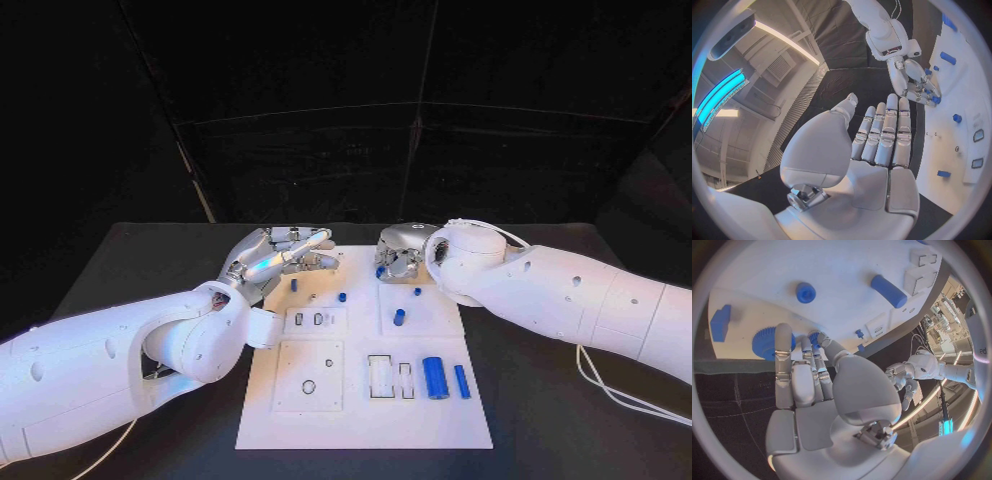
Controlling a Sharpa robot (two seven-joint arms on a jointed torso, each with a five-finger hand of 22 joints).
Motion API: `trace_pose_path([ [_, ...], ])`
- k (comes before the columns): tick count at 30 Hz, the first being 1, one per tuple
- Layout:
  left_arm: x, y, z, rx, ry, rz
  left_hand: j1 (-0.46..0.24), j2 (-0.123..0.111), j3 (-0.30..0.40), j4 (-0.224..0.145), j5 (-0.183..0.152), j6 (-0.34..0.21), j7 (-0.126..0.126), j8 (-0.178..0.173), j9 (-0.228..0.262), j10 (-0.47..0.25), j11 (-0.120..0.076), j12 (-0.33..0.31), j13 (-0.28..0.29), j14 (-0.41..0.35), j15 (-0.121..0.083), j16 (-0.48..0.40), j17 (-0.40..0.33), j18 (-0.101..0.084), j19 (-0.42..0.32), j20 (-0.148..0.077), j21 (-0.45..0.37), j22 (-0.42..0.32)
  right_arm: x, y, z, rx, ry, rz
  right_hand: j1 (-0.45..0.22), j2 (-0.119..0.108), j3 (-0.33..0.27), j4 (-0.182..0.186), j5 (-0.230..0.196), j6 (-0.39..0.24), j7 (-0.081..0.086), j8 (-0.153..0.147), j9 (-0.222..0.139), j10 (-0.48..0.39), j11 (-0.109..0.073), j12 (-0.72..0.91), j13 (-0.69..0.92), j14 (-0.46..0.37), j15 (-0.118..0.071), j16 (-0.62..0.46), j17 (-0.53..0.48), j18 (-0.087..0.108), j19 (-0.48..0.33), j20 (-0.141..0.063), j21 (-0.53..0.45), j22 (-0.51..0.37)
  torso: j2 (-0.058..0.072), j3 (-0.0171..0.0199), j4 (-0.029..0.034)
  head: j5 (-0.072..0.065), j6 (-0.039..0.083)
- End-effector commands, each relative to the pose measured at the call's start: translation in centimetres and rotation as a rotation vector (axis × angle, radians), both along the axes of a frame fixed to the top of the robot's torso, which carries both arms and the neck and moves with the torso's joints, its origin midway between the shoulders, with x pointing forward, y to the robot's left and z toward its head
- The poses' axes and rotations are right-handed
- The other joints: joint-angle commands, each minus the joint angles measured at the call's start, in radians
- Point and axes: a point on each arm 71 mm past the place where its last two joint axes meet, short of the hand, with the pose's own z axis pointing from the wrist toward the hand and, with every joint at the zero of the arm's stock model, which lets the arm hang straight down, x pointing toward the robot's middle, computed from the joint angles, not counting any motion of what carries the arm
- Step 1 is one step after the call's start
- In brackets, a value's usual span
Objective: Assemble the parts on the task board
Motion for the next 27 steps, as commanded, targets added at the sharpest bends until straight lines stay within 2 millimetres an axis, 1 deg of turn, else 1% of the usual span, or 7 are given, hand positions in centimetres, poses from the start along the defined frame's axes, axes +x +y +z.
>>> trace_pose_path([
  [1,0.0,-0.1,0.2,-0.002,-0.008,-0.015,0.0,0.012,0.0,-0.008,0.002,0.006,-0.001,-0.007,-0.002,0.008,-0.001,-0.007,-0.001,0.008,-0.001,0.005,0.001,0.006,0.007,0.0,-0.001,-0.001,0.1,0.1,0.1,0.011,-0.002,0.007,0.004,0.005,0.008,-0.001,-0.007,0.008,0.001,0.004,0.0,0.006,0.0,0.004,-0.002,0.036,-0.006,0.007,0.001,0.013,-0.006,-0.002,0.008,0.002,0.001,0.0,0.0006,-0.001,-0.001],
  [9,0.1,0.1,0.2,0.001,-0.009,-0.009,0.0,0.014,0.0,-0.01,0.002,0.007,-0.001,-0.008,-0.002,0.009,-0.001,-0.008,-0.001,0.011,-0.001,0.006,0.002,0.006,0.01,0.0,-0.001,-0.002,-0.3,0.3,0.9,0.08,-0.069,0.007,-0.006,0.001,0.025,0.007,-0.009,0.021,0.003,0.006,0.0,0.013,0.001,0.005,-0.003,0.037,-0.005,0.015,0.01,0.013,-0.009,-0.001,0.016,0.006,0.001,0.0007,0.0019,0.001,0.003],
  [14,0.3,0.5,0.2,0.004,-0.013,0.0,0.0,0.014,0.001,-0.01,0.002,0.007,-0.001,-0.008,-0.002,0.009,-0.001,-0.008,-0.001,0.011,-0.002,0.006,0.002,0.006,0.011,0.0,-0.001,-0.002,-0.5,0.6,1.5,0.128,-0.119,0.0,-0.009,-0.002,0.029,0.01,-0.008,0.024,0.001,0.006,0.0,0.015,0.0,0.005,-0.004,0.038,-0.005,0.018,0.015,0.013,-0.009,-0.001,0.018,0.007,0.002,0.0004,0.0043,-0.001,0.007],
  [15,0.4,0.6,0.2,0.005,-0.014,0.002,0.0,0.014,0.001,-0.01,0.002,0.007,-0.001,-0.008,-0.002,0.009,-0.001,-0.008,-0.001,0.011,-0.002,0.006,0.002,0.006,0.011,0.0,-0.001,-0.002,-0.4,0.8,1.6,0.139,-0.129,-0.003,-0.009,-0.003,0.032,0.01,-0.007,0.026,0.001,0.006,0.0,0.015,0.0,0.004,-0.004,0.038,-0.005,0.019,0.016,0.013,-0.01,-0.001,0.019,0.008,0.003,0.0005,0.0041,0.001,0.009],
  [20,0.6,0.9,0.2,0.008,-0.017,0.011,0.0,0.014,0.001,-0.01,0.002,0.007,-0.001,-0.008,-0.002,0.009,-0.001,-0.008,-0.001,0.011,-0.002,0.006,0.002,0.006,0.011,0.0,-0.001,-0.002,-0.1,1.4,1.7,0.169,-0.16,-0.011,-0.009,-0.004,0.035,0.011,-0.005,0.027,0.0,0.006,0.0,0.015,-0.001,0.004,-0.005,0.038,-0.006,0.02,0.017,0.013,-0.01,-0.002,0.02,0.008,0.005,0.0013,0.0053,0.001,0.013],
  [25,0.8,1.2,0.2,0.011,-0.02,0.019,0.0,0.015,0.001,-0.012,0.002,0.007,-0.001,-0.008,-0.002,0.01,-0.001,-0.009,-0.002,0.012,-0.002,0.006,0.003,0.006,0.012,-0.001,-0.001,-0.002,0.5,2.2,1.7,0.182,-0.17,-0.017,-0.018,-0.011,0.041,0.017,-0.008,0.027,0.001,0.004,-0.001,0.013,0.001,0.001,-0.006,0.039,-0.005,0.026,0.024,0.013,-0.011,-0.001,0.025,0.01,0.008,-0.0002,0.0101,0.001,0.014],
  [27,0.9,1.4,0.2,0.012,-0.021,0.023,0.0,0.015,0.001,-0.012,0.002,0.007,-0.001,-0.008,-0.002,0.01,-0.001,-0.009,-0.002,0.012,-0.002,0.006,0.003,0.006,0.012,-0.001,-0.001,-0.002,0.7,2.5,1.6,0.185,-0.17,-0.018,-0.026,-0.017,0.043,0.023,-0.011,0.026,0.002,0.001,-0.002,0.012,0.001,-0.001,-0.007,0.039,-0.004,0.028,0.026,0.013,-0.011,-0.001,0.027,0.011,0.007,-0.0001,0.0087,0.003,0.015],
])
